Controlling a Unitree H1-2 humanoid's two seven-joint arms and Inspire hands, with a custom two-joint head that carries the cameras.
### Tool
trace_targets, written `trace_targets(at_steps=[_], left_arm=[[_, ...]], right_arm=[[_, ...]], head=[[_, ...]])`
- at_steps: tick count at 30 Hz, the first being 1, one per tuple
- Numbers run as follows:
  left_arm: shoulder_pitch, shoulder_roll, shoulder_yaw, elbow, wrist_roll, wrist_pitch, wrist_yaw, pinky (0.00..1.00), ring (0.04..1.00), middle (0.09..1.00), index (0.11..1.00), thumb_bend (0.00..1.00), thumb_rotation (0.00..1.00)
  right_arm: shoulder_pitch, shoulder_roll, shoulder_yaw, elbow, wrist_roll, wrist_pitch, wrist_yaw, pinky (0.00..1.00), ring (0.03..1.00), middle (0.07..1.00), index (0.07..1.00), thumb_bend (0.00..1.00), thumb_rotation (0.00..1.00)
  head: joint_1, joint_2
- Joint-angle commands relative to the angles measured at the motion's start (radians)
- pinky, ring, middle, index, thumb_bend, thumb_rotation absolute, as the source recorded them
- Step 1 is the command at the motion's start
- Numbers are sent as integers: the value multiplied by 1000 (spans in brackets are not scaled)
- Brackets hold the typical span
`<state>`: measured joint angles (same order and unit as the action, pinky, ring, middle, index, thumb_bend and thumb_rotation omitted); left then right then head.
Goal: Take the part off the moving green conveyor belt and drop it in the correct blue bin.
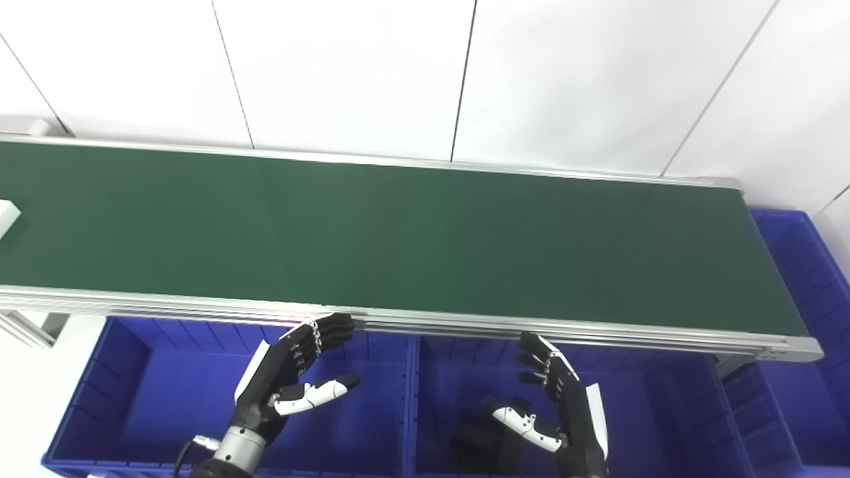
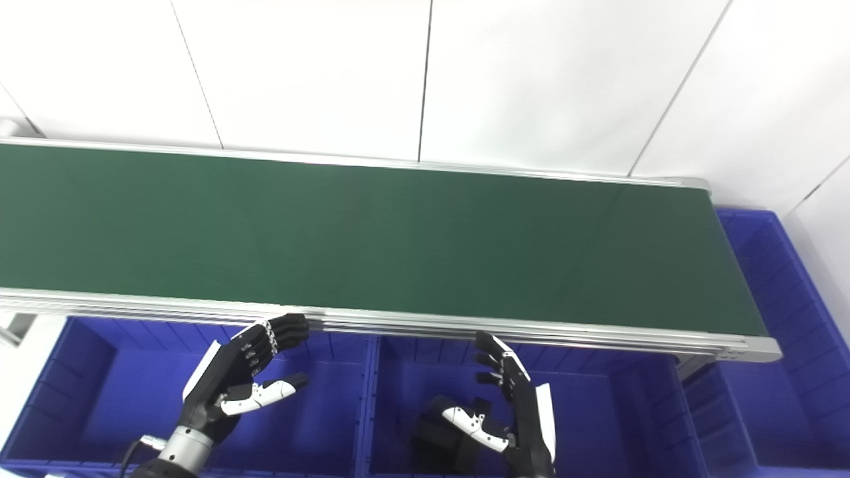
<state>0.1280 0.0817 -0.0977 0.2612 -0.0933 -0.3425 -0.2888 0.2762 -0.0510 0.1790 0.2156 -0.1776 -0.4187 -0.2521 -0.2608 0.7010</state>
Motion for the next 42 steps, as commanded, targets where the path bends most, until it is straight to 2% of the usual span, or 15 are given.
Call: trace_targets(at_steps=[1, 5, 29, 36, 42], left_arm=[[-10, -8, -2, -28, -15, -19, 0, 820, 757, 764, 752, 555, 21], [-15, -9, -1, -12, -14, -35, -2, 819, 757, 763, 750, 556, 22], [-6, -7, 2, -5, -9, -38, 0, 826, 763, 765, 744, 560, 29], [-3, -5, 3, -17, -14, -24, -2, 810, 771, 772, 750, 553, 22], [-10, -12, 12, -7, -1, -30, 18, 810, 753, 761, 747, 560, 41]], right_arm=[[-2, 4, -3, -14, 2, -50, 2, 650, 769, 806, 831, 644, 175], [-4, 6, -9, -13, 1, -50, 5, 654, 770, 806, 833, 638, 165], [3, 6, -10, -8, -2, -50, 0, 660, 776, 812, 834, 633, 164], [5, 9, -12, -7, -7, -50, -3, 652, 771, 809, 836, 642, 182], [3, 9, -14, -8, -8, -50, 1, 653, 771, 810, 842, 639, 174]], head=[[0, 2], [-2, 2], [12, -5], [13, -2], [11, 4]])
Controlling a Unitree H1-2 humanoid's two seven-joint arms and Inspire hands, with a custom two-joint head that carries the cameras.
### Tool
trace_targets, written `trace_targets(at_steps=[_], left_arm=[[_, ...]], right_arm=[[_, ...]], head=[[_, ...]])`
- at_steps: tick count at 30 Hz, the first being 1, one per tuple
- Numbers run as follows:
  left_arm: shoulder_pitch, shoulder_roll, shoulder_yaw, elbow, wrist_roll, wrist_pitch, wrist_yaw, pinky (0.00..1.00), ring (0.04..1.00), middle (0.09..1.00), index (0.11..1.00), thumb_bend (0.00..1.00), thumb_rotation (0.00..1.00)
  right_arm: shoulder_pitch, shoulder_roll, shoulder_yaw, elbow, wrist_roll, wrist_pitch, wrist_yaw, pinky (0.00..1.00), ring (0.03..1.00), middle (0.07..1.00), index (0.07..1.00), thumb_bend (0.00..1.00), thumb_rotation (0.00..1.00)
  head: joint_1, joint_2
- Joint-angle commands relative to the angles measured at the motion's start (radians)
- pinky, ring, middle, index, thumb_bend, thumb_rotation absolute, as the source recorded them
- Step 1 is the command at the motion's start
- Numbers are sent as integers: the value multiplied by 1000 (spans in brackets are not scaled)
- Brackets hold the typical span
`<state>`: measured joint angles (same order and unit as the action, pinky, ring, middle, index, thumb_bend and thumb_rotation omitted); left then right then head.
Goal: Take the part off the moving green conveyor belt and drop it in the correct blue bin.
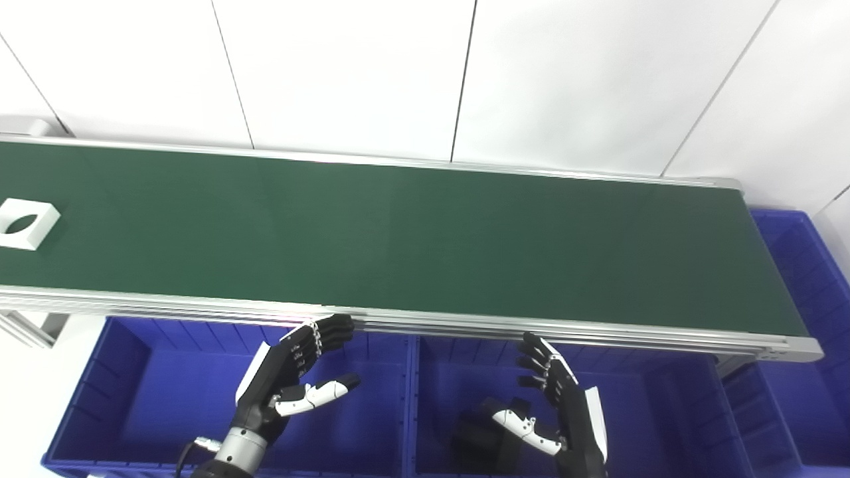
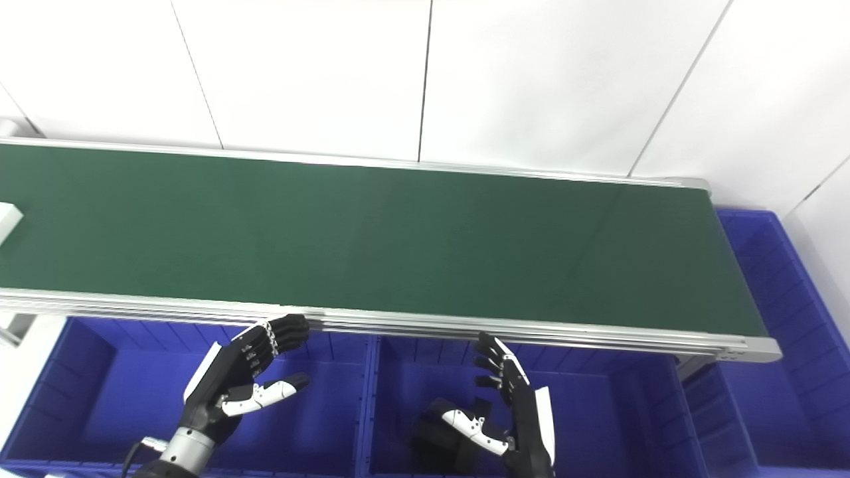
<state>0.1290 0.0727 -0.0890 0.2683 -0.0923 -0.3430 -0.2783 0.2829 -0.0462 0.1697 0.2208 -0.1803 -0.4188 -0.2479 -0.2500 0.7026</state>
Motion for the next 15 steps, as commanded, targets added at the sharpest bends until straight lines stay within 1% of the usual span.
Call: trace_targets(at_steps=[1, 4, 8, 12, 14, 15], left_arm=[[-11, -3, 3, -11, -4, -32, 6, 811, 754, 763, 750, 559, 41], [-9, -3, 1, -14, -8, -29, 4, 807, 756, 768, 751, 555, 39], [-10, -3, -6, -11, -5, -35, -2, 813, 758, 767, 748, 550, 43], [-8, -7, -12, -12, 7, -34, 5, 820, 760, 763, 743, 554, 45], [-9, -7, -14, -7, 9, -41, 6, 821, 764, 766, 744, 551, 42], [-10, -7, -13, -4, 11, -46, 7, 812, 762, 765, 743, 554, 42]], right_arm=[[-5, 4, -7, -13, -6, -50, -3, 653, 770, 810, 843, 638, 176], [-8, 3, -10, -11, -7, -50, -4, 653, 769, 807, 842, 646, 190], [-10, 2, -10, -13, 1, -50, -4, 657, 768, 806, 843, 644, 173], [-11, 2, -15, -10, -6, -50, -10, 647, 763, 802, 834, 659, 194], [-11, 0, -16, -10, -2, -50, -7, 654, 766, 805, 834, 657, 190], [-10, -2, -16, -10, 0, -50, -5, 654, 765, 805, 835, 653, 182]], head=[[6, 3], [11, 3], [12, 1], [22, 1], [32, 0], [50, -3]])
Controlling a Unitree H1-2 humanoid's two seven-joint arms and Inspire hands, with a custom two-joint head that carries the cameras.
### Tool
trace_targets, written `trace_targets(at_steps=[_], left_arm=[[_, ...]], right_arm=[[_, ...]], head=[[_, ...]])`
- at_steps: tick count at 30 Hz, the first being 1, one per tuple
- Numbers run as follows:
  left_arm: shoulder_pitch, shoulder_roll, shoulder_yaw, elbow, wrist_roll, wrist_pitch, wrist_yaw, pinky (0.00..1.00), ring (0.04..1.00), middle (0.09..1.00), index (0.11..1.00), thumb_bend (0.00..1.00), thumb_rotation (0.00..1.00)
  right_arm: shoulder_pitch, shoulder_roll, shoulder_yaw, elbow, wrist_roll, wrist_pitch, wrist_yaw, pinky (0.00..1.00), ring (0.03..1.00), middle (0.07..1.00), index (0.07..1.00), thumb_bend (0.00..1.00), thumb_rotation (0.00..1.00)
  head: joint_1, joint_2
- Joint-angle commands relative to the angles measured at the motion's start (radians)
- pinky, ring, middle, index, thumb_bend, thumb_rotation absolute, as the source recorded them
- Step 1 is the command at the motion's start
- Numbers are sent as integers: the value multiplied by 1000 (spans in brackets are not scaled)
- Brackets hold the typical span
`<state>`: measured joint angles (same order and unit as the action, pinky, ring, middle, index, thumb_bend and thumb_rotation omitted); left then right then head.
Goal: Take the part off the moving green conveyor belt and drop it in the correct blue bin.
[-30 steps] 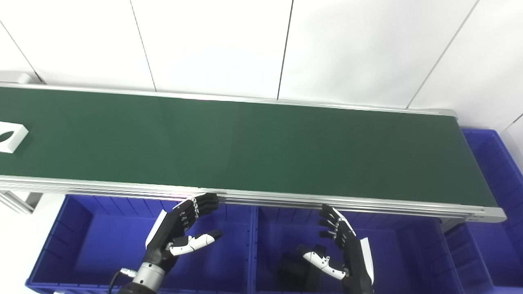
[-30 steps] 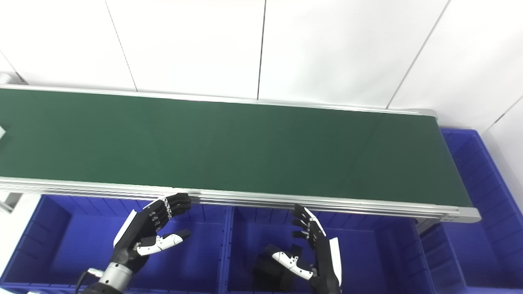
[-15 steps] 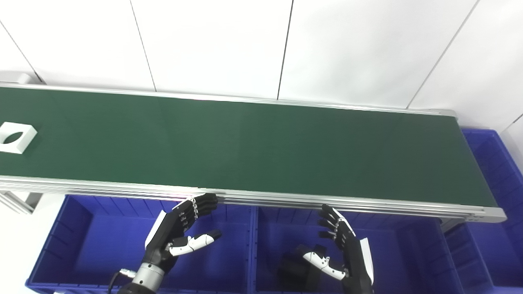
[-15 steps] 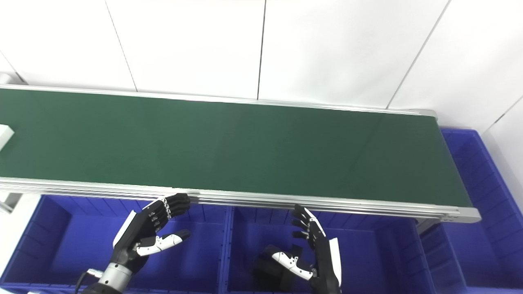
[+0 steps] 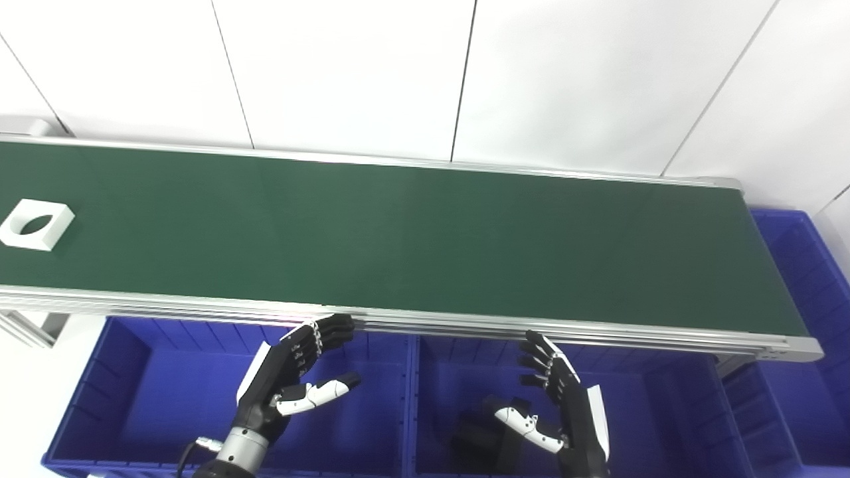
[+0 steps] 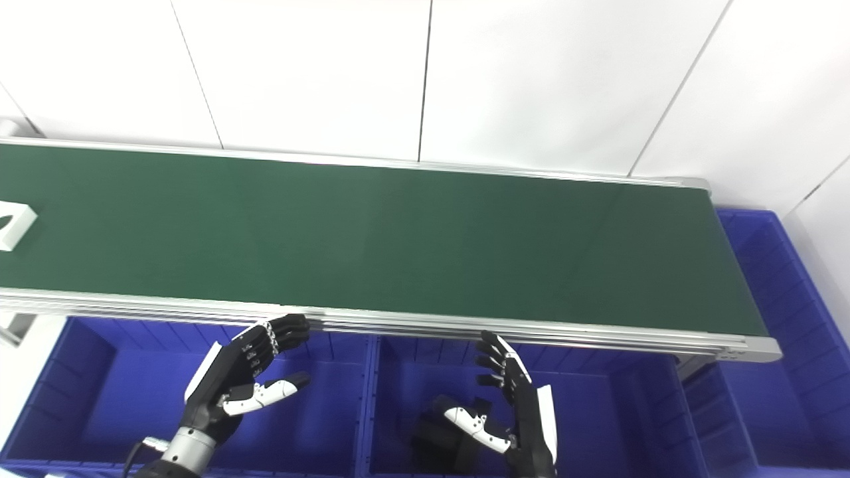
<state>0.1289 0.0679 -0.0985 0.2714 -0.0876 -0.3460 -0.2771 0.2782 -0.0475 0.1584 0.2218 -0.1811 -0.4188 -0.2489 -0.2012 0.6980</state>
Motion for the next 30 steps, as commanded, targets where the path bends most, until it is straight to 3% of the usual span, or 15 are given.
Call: trace_targets(at_steps=[1, 4, 11, 24, 30], left_arm=[[-11, -2, -4, -4, 7, -46, 6, 808, 760, 763, 742, 558, 40], [-7, -12, -5, -5, 5, -41, 9, 810, 759, 763, 739, 568, 28], [9, -48, -32, -12, 60, -36, 40, 790, 748, 763, 752, 578, 3], [-4, -70, -49, 36, 77, -73, 60, 788, 752, 770, 763, 568, 0], [-9, -77, -55, 61, 77, -96, 60, 797, 759, 775, 763, 564, 0]], right_arm=[[-6, -4, -4, -11, 1, -50, -4, 655, 766, 806, 836, 650, 177], [-6, -16, -7, -9, 24, -51, 6, 660, 768, 805, 835, 652, 162], [-1, -55, -15, 13, 57, -51, 12, 671, 767, 807, 846, 629, 109], [-9, -87, -13, 37, 71, -51, 12, 668, 763, 806, 839, 622, 79], [-10, -85, -22, 46, 99, -51, 32, 684, 773, 811, 840, 621, 31]], head=[[1, 1], [124, -17], [253, -57], [298, -90], [331, -134]])
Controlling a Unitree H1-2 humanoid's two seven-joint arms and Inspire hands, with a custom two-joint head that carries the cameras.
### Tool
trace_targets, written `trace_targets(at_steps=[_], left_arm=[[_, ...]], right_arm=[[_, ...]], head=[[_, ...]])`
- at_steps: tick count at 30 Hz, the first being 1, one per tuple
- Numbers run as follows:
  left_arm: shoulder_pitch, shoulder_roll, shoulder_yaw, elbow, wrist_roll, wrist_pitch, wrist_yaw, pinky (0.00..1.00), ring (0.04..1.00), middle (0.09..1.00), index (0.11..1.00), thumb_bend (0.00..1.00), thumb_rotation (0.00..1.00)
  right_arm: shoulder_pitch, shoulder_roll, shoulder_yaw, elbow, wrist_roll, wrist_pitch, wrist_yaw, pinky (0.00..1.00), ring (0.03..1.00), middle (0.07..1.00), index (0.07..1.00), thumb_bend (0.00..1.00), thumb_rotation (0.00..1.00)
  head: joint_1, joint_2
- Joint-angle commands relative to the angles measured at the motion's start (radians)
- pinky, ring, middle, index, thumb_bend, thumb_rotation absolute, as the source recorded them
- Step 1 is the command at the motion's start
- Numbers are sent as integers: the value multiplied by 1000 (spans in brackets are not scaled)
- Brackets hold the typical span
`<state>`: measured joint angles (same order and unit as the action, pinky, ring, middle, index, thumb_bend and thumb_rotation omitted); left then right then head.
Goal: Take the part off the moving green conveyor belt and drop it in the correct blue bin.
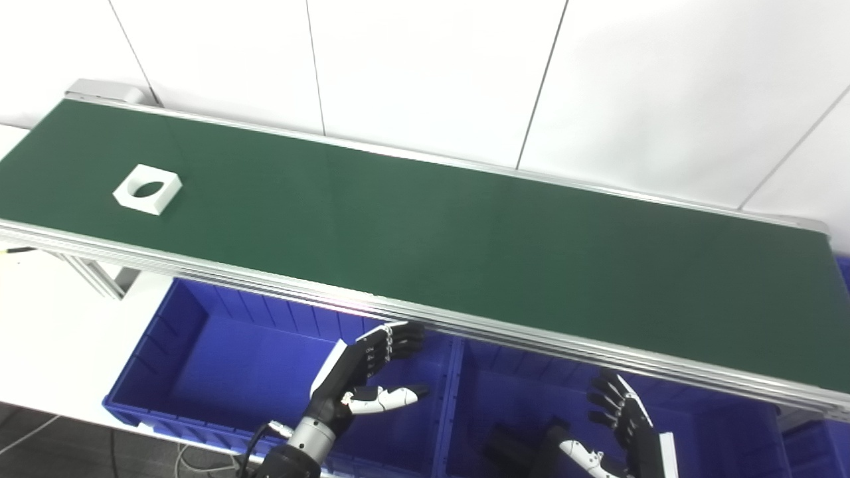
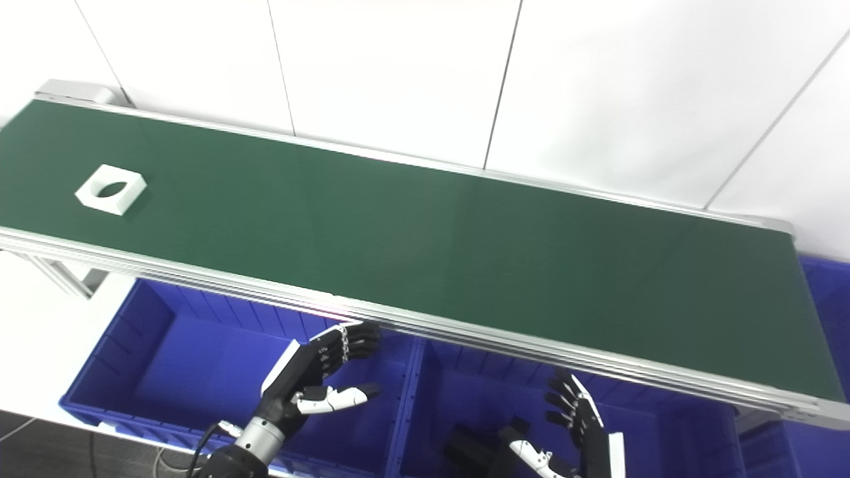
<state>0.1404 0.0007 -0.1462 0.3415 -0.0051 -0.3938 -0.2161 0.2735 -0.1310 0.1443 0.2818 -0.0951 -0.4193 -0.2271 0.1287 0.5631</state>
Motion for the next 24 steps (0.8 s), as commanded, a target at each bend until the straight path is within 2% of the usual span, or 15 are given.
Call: trace_targets(at_steps=[1, 9, 12, 18, 24], left_arm=[[-21, -10, -8, -5, -5, -50, 0, 800, 758, 775, 761, 565, 0], [-34, -16, -14, 37, 12, -72, 11, 791, 754, 773, 760, 562, 0], [-40, -19, -14, 59, 13, -74, 15, 790, 753, 770, 758, 574, 0], [-50, -20, -17, 80, 18, -75, 18, 793, 750, 766, 750, 629, 0], [-52, -19, -18, 89, 17, -76, 21, 779, 741, 757, 742, 649, 0]], right_arm=[[-6, -2, -8, -12, 16, -51, 13, 684, 771, 809, 840, 621, 25], [-23, -12, -13, 23, 27, -51, 27, 663, 762, 804, 836, 620, 28], [-29, -13, -17, 39, 39, -51, 36, 659, 763, 804, 836, 621, 35], [-34, -14, -14, 58, 26, -51, 25, 643, 756, 800, 837, 616, 40], [-36, -12, -15, 70, 22, -51, 19, 647, 756, 800, 835, 618, 17]], head=[[1, 1], [29, -50], [38, -84], [52, -117], [56, -127]])
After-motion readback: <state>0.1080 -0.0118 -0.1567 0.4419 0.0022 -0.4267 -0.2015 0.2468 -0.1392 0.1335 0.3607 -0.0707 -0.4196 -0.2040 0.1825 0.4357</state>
